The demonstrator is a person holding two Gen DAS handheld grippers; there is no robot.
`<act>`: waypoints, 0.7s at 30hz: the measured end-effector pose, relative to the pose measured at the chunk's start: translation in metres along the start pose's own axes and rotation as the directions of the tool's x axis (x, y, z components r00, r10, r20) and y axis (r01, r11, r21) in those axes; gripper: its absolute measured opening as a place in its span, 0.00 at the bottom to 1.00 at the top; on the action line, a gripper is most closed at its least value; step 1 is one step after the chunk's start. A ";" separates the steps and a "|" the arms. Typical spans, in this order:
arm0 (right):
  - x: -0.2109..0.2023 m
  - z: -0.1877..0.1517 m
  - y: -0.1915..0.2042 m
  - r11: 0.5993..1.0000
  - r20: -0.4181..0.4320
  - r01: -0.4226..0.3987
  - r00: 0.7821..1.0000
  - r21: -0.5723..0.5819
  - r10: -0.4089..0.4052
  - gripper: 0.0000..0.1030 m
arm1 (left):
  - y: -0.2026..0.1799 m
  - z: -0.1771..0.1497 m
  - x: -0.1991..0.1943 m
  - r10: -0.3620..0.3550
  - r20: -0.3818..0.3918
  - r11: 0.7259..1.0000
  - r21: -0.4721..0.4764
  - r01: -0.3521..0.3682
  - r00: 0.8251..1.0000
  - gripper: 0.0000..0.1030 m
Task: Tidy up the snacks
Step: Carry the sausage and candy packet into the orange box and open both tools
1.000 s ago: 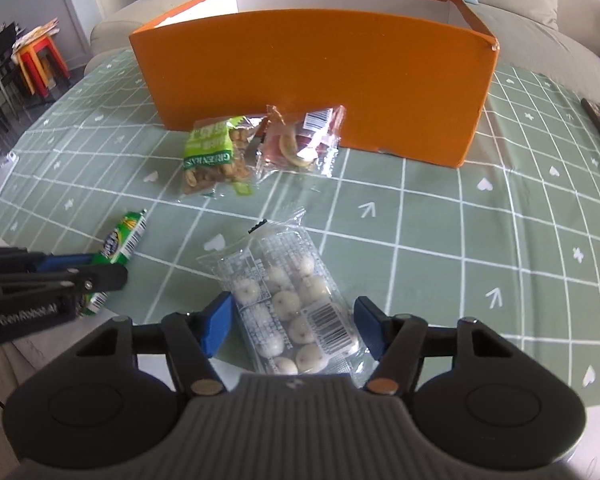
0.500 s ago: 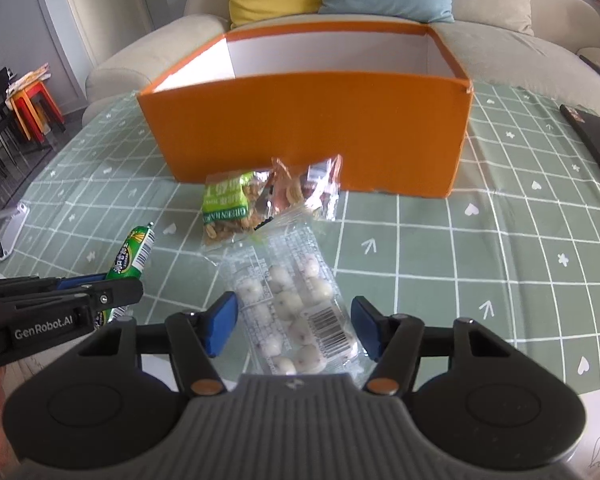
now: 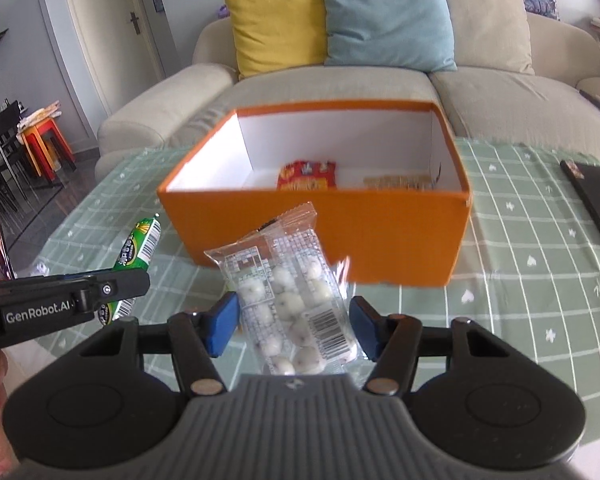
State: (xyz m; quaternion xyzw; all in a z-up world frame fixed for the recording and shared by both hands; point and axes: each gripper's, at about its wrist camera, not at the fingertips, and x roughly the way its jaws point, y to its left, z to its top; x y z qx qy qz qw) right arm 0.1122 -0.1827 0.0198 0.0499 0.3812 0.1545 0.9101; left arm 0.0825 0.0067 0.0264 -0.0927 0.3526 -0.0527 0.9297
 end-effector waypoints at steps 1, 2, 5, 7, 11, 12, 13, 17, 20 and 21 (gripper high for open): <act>0.000 0.005 0.000 1.000 0.011 0.002 1.000 -0.006 -0.002 0.57 | -0.002 0.006 0.000 -0.001 0.009 1.000 0.001 0.001 1.000 0.24; -0.001 0.012 0.001 1.000 0.023 0.006 1.000 -0.013 -0.005 0.57 | -0.003 0.012 0.000 0.000 0.017 1.000 0.004 0.000 1.000 0.24; -0.001 0.031 0.001 1.000 0.051 0.008 0.999 -0.021 -0.007 0.56 | -0.007 0.027 0.003 -0.004 0.033 1.000 0.015 0.003 0.999 0.24; 0.000 0.041 0.000 1.000 0.066 0.010 0.998 -0.027 -0.008 0.56 | -0.010 0.036 0.007 -0.007 0.037 1.000 0.022 0.006 0.999 0.24; 0.004 0.060 -0.002 0.999 0.094 0.027 0.995 -0.046 -0.022 0.56 | -0.015 0.052 0.017 -0.013 0.036 0.999 0.031 0.012 0.999 0.24; 0.006 0.065 -0.003 0.998 0.098 0.032 0.995 -0.048 -0.027 0.56 | -0.016 0.056 0.021 -0.014 0.035 0.999 0.033 0.012 0.999 0.24; 0.008 0.069 -0.004 0.998 0.100 0.037 0.994 -0.050 -0.032 0.56 | -0.017 0.059 0.024 -0.014 0.034 0.999 0.036 0.013 0.999 0.24; 0.020 0.080 -0.011 0.997 0.097 0.055 0.994 -0.053 -0.049 0.55 | -0.021 0.071 0.039 -0.010 0.023 0.999 0.052 0.009 1.000 0.24; 0.032 0.090 -0.016 0.997 0.090 0.063 0.994 -0.048 -0.058 0.55 | -0.023 0.079 0.053 -0.003 0.008 0.998 0.066 0.003 1.000 0.24; 0.037 0.093 -0.017 0.997 0.086 0.067 0.994 -0.046 -0.063 0.55 | -0.024 0.081 0.057 -0.002 0.003 0.997 0.072 0.002 1.000 0.24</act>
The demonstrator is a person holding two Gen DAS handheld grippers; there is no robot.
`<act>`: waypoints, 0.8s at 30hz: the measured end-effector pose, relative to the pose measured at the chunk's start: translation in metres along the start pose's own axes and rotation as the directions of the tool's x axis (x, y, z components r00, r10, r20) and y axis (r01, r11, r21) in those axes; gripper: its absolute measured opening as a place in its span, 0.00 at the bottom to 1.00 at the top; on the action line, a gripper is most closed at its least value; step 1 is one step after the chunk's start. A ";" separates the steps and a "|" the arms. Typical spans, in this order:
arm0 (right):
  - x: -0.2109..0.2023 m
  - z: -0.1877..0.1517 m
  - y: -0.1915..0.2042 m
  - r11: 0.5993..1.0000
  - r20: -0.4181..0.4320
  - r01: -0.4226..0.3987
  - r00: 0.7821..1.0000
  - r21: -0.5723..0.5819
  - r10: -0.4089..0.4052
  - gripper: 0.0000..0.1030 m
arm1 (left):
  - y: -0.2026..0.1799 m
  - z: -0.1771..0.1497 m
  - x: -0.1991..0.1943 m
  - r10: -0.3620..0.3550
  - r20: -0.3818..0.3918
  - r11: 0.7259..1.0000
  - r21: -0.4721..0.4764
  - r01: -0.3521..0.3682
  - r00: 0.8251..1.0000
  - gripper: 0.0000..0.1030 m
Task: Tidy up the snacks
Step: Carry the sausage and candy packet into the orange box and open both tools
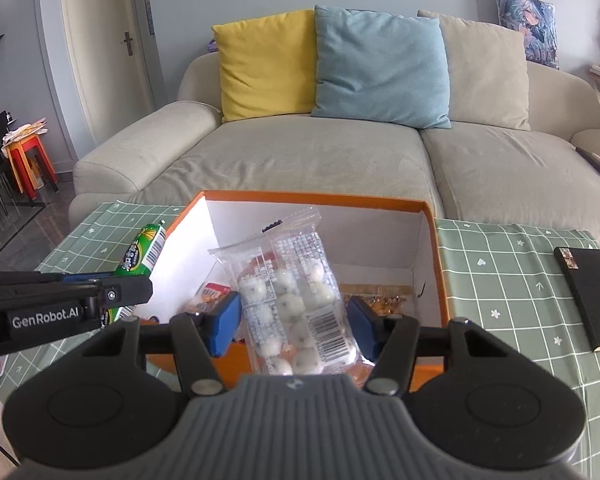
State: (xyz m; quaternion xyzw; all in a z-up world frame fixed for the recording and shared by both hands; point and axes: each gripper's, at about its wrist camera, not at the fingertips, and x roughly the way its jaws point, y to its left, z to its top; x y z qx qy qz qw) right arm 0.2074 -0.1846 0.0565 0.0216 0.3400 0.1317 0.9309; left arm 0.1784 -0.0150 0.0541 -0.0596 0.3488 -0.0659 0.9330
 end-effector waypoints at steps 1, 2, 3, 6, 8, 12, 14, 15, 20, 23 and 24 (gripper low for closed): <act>0.005 0.002 -0.001 1.000 -0.003 0.005 1.000 -0.001 -0.005 0.55 | -0.001 0.002 0.005 0.000 -0.005 1.000 0.004 0.000 1.000 0.24; 0.010 0.005 -0.001 1.000 -0.006 0.011 1.000 -0.003 -0.011 0.55 | -0.001 0.005 0.009 0.000 -0.009 1.000 0.009 0.000 1.000 0.24; 0.015 0.007 -0.001 1.000 -0.010 0.017 1.000 -0.005 -0.017 0.55 | -0.002 0.006 0.014 0.000 -0.014 1.000 0.014 0.001 1.000 0.24; 0.032 0.013 -0.002 0.999 -0.023 0.034 0.999 -0.018 -0.034 0.55 | -0.004 0.011 0.029 -0.003 -0.027 0.999 0.035 0.004 1.000 0.24; 0.044 0.016 -0.003 0.999 -0.034 0.043 0.998 -0.026 -0.044 0.54 | -0.005 0.013 0.039 0.005 -0.041 0.999 0.046 -0.004 0.999 0.24; 0.065 0.016 -0.007 0.997 -0.065 0.059 0.996 -0.050 -0.062 0.54 | -0.004 0.012 0.061 0.022 -0.083 0.998 0.065 -0.016 0.996 0.24; 0.075 0.017 -0.008 0.996 -0.083 0.067 0.994 -0.061 -0.072 0.54 | -0.002 0.011 0.072 0.036 -0.110 0.997 0.077 -0.027 0.993 0.24; 0.080 0.016 -0.009 0.995 -0.091 0.072 0.993 -0.066 -0.078 0.54 | -0.002 0.011 0.076 0.043 -0.125 0.996 0.083 -0.033 0.991 0.24; 0.102 0.014 -0.009 0.992 -0.133 0.086 0.986 -0.089 -0.097 0.53 | -0.002 0.009 0.093 0.076 -0.178 0.992 0.109 -0.057 0.981 0.24; 0.112 0.013 -0.007 0.990 -0.155 0.089 0.982 -0.108 -0.105 0.53 | -0.004 0.008 0.100 0.084 -0.199 0.991 0.121 -0.060 0.976 0.24; 0.115 0.012 -0.006 0.990 -0.162 0.089 0.981 -0.111 -0.106 0.53 | -0.006 0.008 0.104 0.090 -0.207 0.990 0.128 -0.064 0.974 0.24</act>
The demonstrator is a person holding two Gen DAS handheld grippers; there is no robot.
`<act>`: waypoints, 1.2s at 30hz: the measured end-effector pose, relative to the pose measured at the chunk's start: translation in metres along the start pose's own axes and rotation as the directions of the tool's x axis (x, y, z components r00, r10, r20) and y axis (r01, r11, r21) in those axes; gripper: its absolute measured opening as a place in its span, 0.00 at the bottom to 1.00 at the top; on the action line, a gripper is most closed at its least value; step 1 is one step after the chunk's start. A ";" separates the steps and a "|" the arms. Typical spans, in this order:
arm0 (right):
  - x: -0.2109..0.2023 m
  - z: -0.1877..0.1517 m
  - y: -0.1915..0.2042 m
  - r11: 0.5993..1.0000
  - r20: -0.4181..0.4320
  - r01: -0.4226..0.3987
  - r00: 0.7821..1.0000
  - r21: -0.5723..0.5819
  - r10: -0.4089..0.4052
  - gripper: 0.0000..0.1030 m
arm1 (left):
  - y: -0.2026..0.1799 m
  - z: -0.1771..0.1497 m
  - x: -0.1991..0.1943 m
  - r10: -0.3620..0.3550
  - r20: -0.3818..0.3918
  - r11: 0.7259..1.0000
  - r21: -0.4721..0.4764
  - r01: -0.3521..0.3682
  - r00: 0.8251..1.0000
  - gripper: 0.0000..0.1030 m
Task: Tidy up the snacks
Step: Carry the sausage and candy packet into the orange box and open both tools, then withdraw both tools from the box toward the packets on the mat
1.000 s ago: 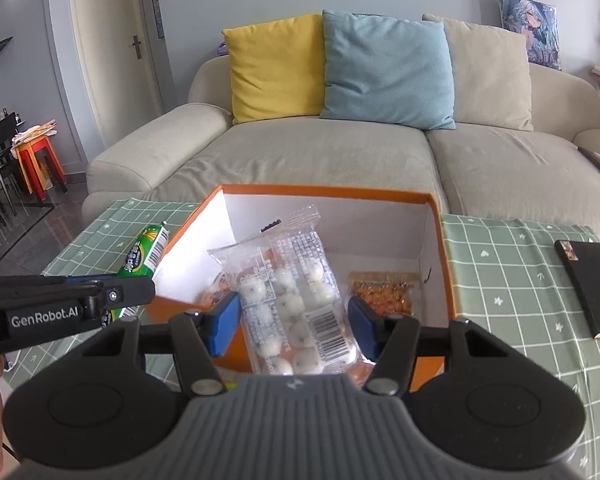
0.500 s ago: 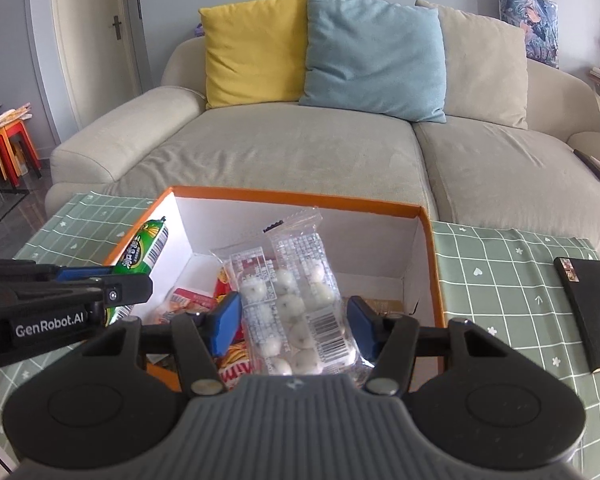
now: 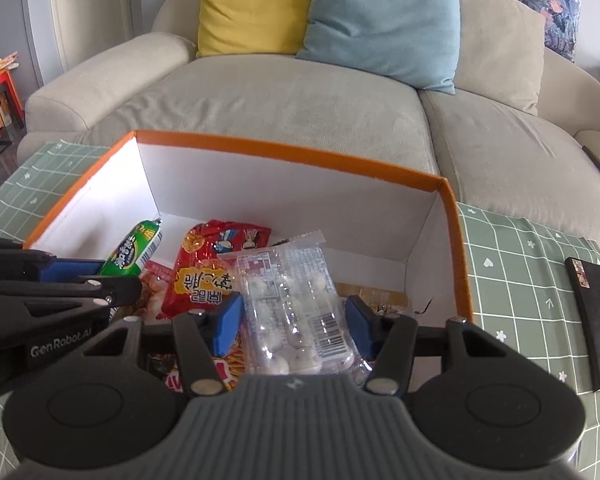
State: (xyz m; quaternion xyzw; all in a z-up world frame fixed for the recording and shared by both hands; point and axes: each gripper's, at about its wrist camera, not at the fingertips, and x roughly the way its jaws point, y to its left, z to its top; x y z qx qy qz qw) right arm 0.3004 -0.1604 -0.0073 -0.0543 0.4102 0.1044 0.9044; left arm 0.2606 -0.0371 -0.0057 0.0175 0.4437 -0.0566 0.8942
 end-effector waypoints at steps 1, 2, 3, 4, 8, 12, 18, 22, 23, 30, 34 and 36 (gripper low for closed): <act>0.004 0.000 0.000 1.000 -0.008 0.001 1.000 -0.001 -0.001 0.53 | -0.001 0.001 0.003 0.005 -0.011 1.000 0.006 -0.005 1.000 0.24; 0.007 0.000 0.001 1.000 -0.016 0.004 1.000 -0.002 -0.004 0.53 | -0.002 0.001 0.006 0.011 -0.026 1.000 0.012 -0.011 1.000 0.24; 0.010 0.000 0.001 1.000 -0.022 0.006 1.000 -0.003 -0.006 0.53 | -0.003 0.001 0.009 0.020 -0.041 1.000 0.018 -0.020 0.999 0.24; 0.014 0.000 0.001 1.000 -0.031 0.011 0.999 -0.003 -0.011 0.53 | -0.004 0.001 0.012 0.032 -0.059 0.999 0.023 -0.030 0.998 0.24; 0.025 -0.002 0.001 1.000 -0.058 0.024 0.998 -0.001 -0.024 0.53 | -0.008 0.001 0.019 0.058 -0.085 0.998 0.036 -0.055 0.995 0.24; 0.031 -0.005 0.002 0.999 -0.075 0.037 0.996 -0.017 -0.039 0.53 | -0.012 0.002 0.022 0.072 -0.107 0.996 0.052 -0.066 0.992 0.24; 0.035 -0.009 0.001 0.999 -0.098 0.035 0.995 -0.025 -0.037 0.54 | -0.010 0.003 0.021 0.062 -0.092 0.998 0.037 -0.058 0.994 0.33; 0.027 -0.007 0.002 0.998 -0.081 0.048 0.995 -0.042 -0.051 0.59 | -0.009 0.004 0.012 0.066 -0.068 0.997 0.037 -0.064 0.995 0.46; 0.025 -0.006 0.003 0.998 -0.078 0.051 0.995 -0.046 -0.054 0.59 | -0.009 0.004 0.009 0.067 -0.059 0.997 0.035 -0.065 0.996 0.50; -0.003 0.001 -0.006 0.997 -0.027 0.054 0.998 -0.049 -0.055 0.78 | 0.002 0.004 -0.029 0.035 0.027 0.999 -0.006 -0.034 0.999 0.73; -0.027 -0.001 -0.004 0.997 0.013 0.044 0.999 -0.057 -0.044 0.81 | 0.004 0.000 -0.055 0.030 0.090 0.999 -0.019 -0.028 0.995 0.73; -0.040 -0.004 -0.001 0.997 0.039 0.037 0.999 -0.069 -0.034 0.81 | 0.004 -0.006 -0.070 0.029 0.129 0.999 -0.018 -0.027 0.991 0.73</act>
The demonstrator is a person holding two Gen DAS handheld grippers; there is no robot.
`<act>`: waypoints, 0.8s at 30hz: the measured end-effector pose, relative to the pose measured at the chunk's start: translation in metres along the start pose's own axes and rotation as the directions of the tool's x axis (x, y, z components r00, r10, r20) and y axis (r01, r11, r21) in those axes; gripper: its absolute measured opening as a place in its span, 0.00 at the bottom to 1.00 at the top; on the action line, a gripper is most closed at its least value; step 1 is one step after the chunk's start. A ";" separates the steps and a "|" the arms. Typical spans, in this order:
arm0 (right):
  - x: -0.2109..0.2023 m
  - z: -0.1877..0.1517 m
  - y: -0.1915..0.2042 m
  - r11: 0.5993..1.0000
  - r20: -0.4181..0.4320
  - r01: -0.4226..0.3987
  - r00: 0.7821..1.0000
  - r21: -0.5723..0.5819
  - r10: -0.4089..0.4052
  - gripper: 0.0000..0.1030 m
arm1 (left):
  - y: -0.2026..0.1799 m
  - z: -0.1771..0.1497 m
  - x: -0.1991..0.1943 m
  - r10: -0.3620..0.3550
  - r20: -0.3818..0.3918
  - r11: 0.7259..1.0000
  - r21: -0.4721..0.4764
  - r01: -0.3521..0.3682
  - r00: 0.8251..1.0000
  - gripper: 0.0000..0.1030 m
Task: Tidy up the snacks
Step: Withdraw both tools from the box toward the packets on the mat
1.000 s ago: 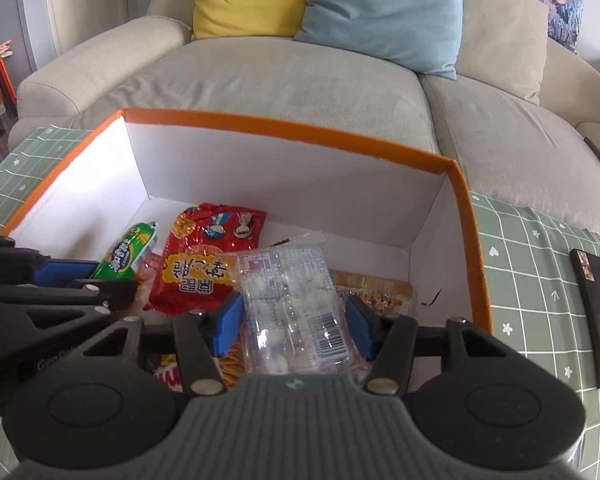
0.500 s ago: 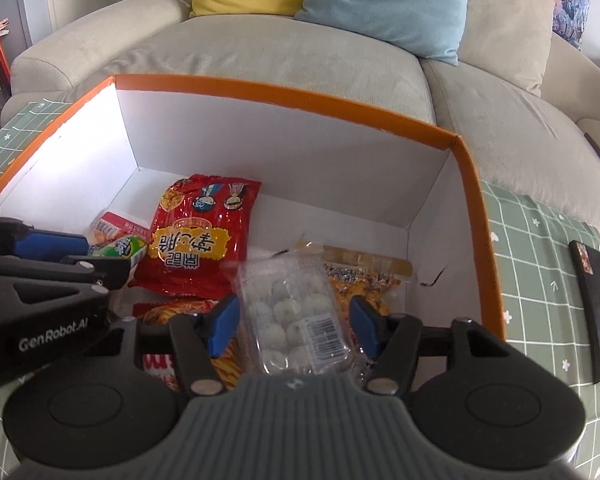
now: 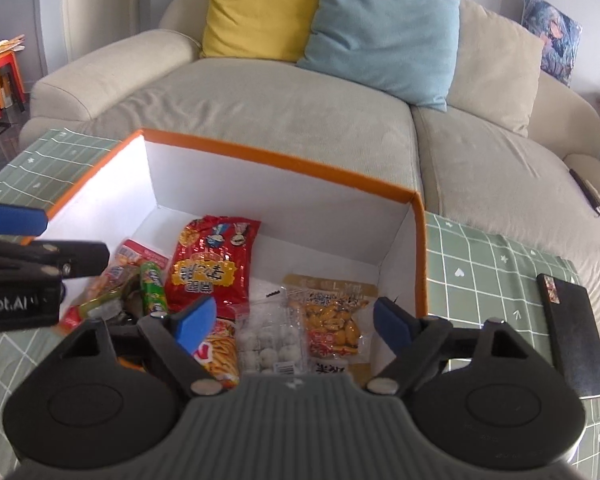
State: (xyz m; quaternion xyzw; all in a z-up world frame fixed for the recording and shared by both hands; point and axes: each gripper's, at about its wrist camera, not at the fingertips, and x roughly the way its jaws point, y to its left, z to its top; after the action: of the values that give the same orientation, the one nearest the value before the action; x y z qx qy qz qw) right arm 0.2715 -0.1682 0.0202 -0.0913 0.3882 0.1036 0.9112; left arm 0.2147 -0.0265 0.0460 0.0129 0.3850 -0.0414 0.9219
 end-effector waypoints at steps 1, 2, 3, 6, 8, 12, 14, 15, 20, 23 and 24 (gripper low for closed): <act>-0.008 -0.003 0.002 1.000 0.016 -0.002 1.000 -0.005 0.002 0.82 | 0.000 -0.003 -0.007 0.003 0.016 1.000 0.003 -0.003 1.000 0.73; -0.015 -0.005 0.004 1.000 0.030 -0.003 1.000 -0.008 0.003 0.83 | 0.000 -0.006 -0.014 0.008 0.030 1.000 0.008 -0.008 1.000 0.73; -0.022 -0.008 0.006 1.000 0.047 -0.006 0.999 -0.009 0.007 0.83 | 0.000 -0.009 -0.020 0.014 0.044 1.000 0.011 -0.015 0.999 0.74; -0.044 -0.019 0.012 1.000 0.090 -0.020 0.996 -0.010 0.021 0.83 | 0.002 -0.022 -0.037 0.024 0.074 1.000 0.004 -0.025 0.997 0.76; -0.058 -0.029 0.015 0.999 0.121 -0.035 0.992 -0.006 0.036 0.83 | 0.006 -0.032 -0.048 0.016 0.085 1.000 -0.010 -0.015 0.996 0.76; -0.081 -0.052 0.023 0.999 0.175 -0.034 0.984 0.003 0.033 0.83 | 0.010 -0.054 -0.064 0.013 0.107 1.000 -0.024 -0.010 0.994 0.76; -0.089 -0.065 0.026 0.999 0.188 -0.032 0.982 0.017 0.029 0.83 | 0.011 -0.065 -0.070 0.012 0.123 1.000 -0.020 -0.010 0.992 0.76; -0.092 -0.071 0.028 0.999 0.193 -0.033 0.981 0.028 0.027 0.83 | 0.012 -0.071 -0.073 0.010 0.127 1.000 -0.017 -0.008 0.992 0.76; -0.103 -0.103 0.036 0.995 0.204 -0.039 0.979 0.097 0.018 0.83 | 0.014 -0.101 -0.078 -0.016 0.121 1.000 -0.022 0.019 0.993 0.76; -0.103 -0.118 0.039 0.990 0.196 -0.040 0.981 0.133 0.013 0.83 | 0.016 -0.118 -0.075 -0.018 0.098 0.999 -0.028 0.020 0.995 0.76; -0.103 -0.124 0.040 0.990 0.190 -0.042 0.982 0.138 0.015 0.83 | 0.017 -0.123 -0.074 -0.018 0.089 0.999 -0.032 0.021 0.996 0.76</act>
State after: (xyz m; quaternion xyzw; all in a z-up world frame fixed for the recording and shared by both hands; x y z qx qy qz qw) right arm 0.1065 -0.1721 0.0071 -0.0106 0.3079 0.0971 0.9464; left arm 0.0771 0.0017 0.0118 -0.0081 0.3445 -0.0447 0.9377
